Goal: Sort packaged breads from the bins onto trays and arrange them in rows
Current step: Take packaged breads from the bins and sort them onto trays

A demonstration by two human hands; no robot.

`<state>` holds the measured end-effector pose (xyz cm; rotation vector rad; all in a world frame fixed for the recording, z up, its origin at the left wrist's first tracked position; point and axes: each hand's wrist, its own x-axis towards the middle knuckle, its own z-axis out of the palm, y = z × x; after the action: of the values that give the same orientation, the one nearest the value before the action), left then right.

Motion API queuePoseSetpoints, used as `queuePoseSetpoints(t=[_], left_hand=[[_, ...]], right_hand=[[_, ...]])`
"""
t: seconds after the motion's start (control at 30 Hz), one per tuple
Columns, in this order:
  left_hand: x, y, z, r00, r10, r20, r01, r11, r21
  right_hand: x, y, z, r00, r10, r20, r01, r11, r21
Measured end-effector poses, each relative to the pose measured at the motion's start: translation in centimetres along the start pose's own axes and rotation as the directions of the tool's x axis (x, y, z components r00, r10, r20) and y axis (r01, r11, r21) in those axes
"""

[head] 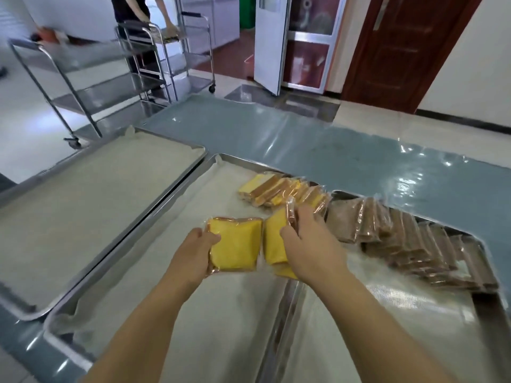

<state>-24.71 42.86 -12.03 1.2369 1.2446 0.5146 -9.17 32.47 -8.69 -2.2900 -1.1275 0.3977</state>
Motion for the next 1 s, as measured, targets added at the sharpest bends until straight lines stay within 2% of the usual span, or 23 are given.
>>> queuePoseSetpoints(t=[0.17, 0.37, 0.47, 0.6, 0.77, 0.8, 0.87, 0.93, 1.0], left_hand=[[4.8, 1.8, -2.0, 0.985, 0.145, 0.092, -0.153, 0.984, 0.094], [12.0, 4.7, -5.3, 0.943, 0.296, 0.153, -0.324, 0.923, 0.209], [16.2, 5.7, -6.2, 0.926, 0.333, 0.175, -0.367, 0.903, 0.223], [21.5, 6.2, -5.7, 0.896, 0.356, 0.266, -0.420, 0.872, 0.249], [26.2, 5.1, -3.6, 0.830, 0.393, 0.395, -0.520, 0.802, 0.293], [27.0, 4.9, -3.1, 0.814, 0.410, 0.412, -0.545, 0.784, 0.295], [28.3, 4.1, -2.4, 0.772, 0.430, 0.469, -0.597, 0.744, 0.301], [29.7, 3.0, -2.0, 0.735, 0.444, 0.512, -0.644, 0.692, 0.326], [31.0, 1.9, -2.0, 0.729, 0.415, 0.544, -0.662, 0.630, 0.406]], right_hand=[[5.1, -3.4, 3.1, 0.997, -0.027, 0.069, 0.023, 0.998, 0.057], [11.1, -7.2, 7.3, 0.998, 0.029, 0.058, -0.046, 0.949, 0.312], [14.2, -8.4, 9.2, 0.999, 0.021, 0.037, -0.035, 0.906, 0.423], [18.0, -8.1, 11.4, 0.998, 0.063, 0.001, -0.057, 0.895, 0.443], [21.1, -6.5, 14.2, 0.996, 0.085, 0.024, -0.086, 0.870, 0.485], [21.6, -5.9, 14.9, 0.997, 0.073, 0.023, -0.075, 0.880, 0.469], [22.2, -4.5, 15.7, 0.996, 0.079, 0.045, -0.089, 0.945, 0.313], [21.8, -4.0, 15.7, 0.990, 0.112, 0.082, -0.117, 0.991, 0.067], [21.3, -3.7, 15.4, 0.994, 0.091, 0.065, -0.082, 0.988, -0.129]])
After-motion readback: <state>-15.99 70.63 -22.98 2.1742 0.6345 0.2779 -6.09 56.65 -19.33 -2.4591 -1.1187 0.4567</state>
